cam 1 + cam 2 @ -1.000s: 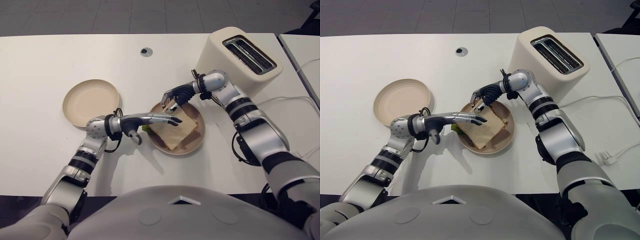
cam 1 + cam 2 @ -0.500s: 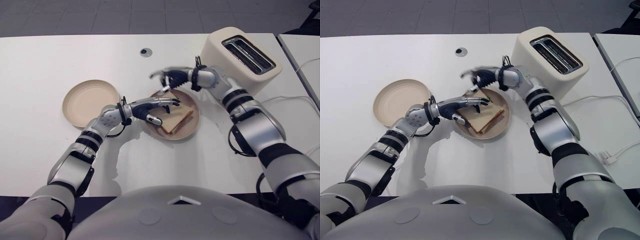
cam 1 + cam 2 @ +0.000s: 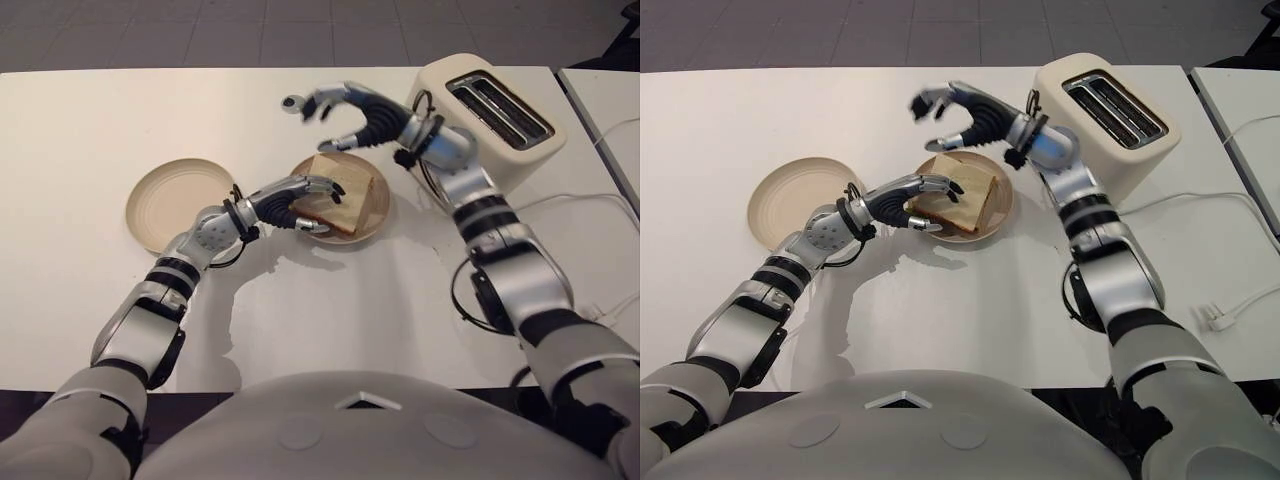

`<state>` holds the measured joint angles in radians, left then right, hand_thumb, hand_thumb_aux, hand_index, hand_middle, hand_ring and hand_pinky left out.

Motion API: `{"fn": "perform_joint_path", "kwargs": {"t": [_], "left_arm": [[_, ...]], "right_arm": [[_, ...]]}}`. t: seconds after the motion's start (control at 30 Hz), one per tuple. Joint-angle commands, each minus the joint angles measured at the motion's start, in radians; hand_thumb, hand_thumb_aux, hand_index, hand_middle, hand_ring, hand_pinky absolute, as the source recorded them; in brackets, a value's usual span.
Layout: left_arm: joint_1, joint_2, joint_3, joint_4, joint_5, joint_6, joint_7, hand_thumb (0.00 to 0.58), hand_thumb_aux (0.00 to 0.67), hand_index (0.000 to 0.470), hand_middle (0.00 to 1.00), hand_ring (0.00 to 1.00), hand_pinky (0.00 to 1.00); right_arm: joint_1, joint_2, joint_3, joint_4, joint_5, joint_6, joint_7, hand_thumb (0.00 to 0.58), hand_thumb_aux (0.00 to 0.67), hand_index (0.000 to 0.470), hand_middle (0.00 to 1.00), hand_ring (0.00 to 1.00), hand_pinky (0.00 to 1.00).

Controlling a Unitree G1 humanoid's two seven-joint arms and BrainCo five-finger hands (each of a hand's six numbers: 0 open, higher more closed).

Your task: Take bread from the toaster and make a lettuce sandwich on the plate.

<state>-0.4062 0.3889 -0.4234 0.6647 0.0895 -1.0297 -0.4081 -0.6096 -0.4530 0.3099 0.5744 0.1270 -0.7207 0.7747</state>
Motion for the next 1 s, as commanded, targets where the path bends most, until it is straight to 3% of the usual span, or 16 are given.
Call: {"fn": "perform_joint_path", "kwargs": {"t": [0.03,0.17,0.3,0.4,0.5,0.63,0.67,0.7,0.73,0.77,0.8,0.83,0.87,1.0], "left_arm": [[0.117,0.11,-0.084,-0.238,-0.366,-0.001,-0.266,0.58,0.67,0.47,1.0,1.0,1.0],[0.178,0.158,-0.179,-0.236,-0.443,0.072,-0.551,0.58,0.67,0.47,1.0,1.0,1.0],[0.161,0.101,-0.185,-0.051,-0.374,0.129,-0.677,0.58,0.67,0.47,1.0,1.0,1.0],[0.106,0.043,-0.164,0.124,-0.21,0.206,-0.571,0.58,0.67,0.47,1.0,1.0,1.0],[0.015,-0.001,-0.121,0.285,-0.053,0.242,-0.33,0.58,0.67,0.47,1.0,1.0,1.0],[-0.107,-0.051,-0.046,0.402,0.082,0.276,0.061,0.58,0.67,0.47,1.0,1.0,1.0],[-0.121,-0.067,-0.012,0.411,0.071,0.264,0.101,0.0,0.0,0.0,0.85,0.85,0.85],[-0.133,-0.078,0.031,0.406,0.058,0.228,0.152,0.0,0.0,0.0,0.6,0.6,0.6],[-0.146,-0.096,0.091,0.396,0.01,0.194,0.182,0.0,0.0,0.0,0.16,0.16,0.16],[-0.153,-0.108,0.142,0.377,-0.032,0.148,0.197,0.0,0.0,0.0,0.05,0.05,0.05],[-0.147,-0.12,0.182,0.341,-0.084,0.087,0.185,0.0,0.0,0.0,0.0,0.0,0.0],[-0.123,-0.14,0.219,0.266,-0.194,0.048,0.119,0.0,0.0,0.0,0.0,0.0,0.0],[-0.089,-0.15,0.237,0.164,-0.31,0.012,0.052,0.0,0.0,0.0,0.0,0.0,0.0],[-0.012,-0.15,0.304,-0.132,-0.612,0.004,-0.117,0.0,0.0,0.0,0.0,0.0,0.0]], "right_arm": [[0.265,-0.284,0.02,-0.292,0.188,0.111,0.357,0.58,0.67,0.47,1.0,1.0,1.0],[0.396,-0.387,0.038,-0.317,0.147,0.15,0.503,0.58,0.67,0.47,1.0,1.0,1.0],[0.395,-0.36,0.088,-0.19,-0.012,0.153,0.515,0.58,0.67,0.47,1.0,1.0,1.0],[0.319,-0.214,0.12,-0.01,-0.152,0.125,0.376,0.58,0.67,0.47,1.0,1.0,1.0],[0.163,0.006,0.072,0.227,-0.265,0.076,-0.012,0.58,0.67,0.47,1.0,1.0,1.0],[0.01,0.131,0.029,0.424,-0.383,0.03,-0.439,0.58,0.67,0.47,1.0,1.0,1.0],[-0.014,0.146,0.017,0.454,-0.399,0.013,-0.514,0.58,0.67,0.47,1.0,1.0,1.0],[-0.033,0.158,-0.007,0.472,-0.402,-0.019,-0.589,0.58,0.67,0.47,1.0,1.0,1.0],[-0.048,0.163,-0.031,0.478,-0.396,-0.055,-0.643,0.58,0.67,0.47,1.0,1.0,1.0],[-0.058,0.164,-0.051,0.48,-0.389,-0.083,-0.676,0.58,0.67,0.47,0.92,0.92,0.92],[-0.06,0.162,-0.073,0.471,-0.371,-0.109,-0.683,0.577,0.625,0.439,0.47,0.47,0.47],[-0.058,0.159,-0.101,0.451,-0.34,-0.139,-0.679,0.331,0.231,0.162,0.0,0.0,0.0],[-0.05,0.157,-0.14,0.407,-0.274,-0.167,-0.65,0.0,0.0,0.0,0.0,0.0,0.0],[0.021,0.137,-0.253,0.135,0.051,-0.194,-0.473,0.0,0.0,0.0,0.0,0.0,0.0]]}}
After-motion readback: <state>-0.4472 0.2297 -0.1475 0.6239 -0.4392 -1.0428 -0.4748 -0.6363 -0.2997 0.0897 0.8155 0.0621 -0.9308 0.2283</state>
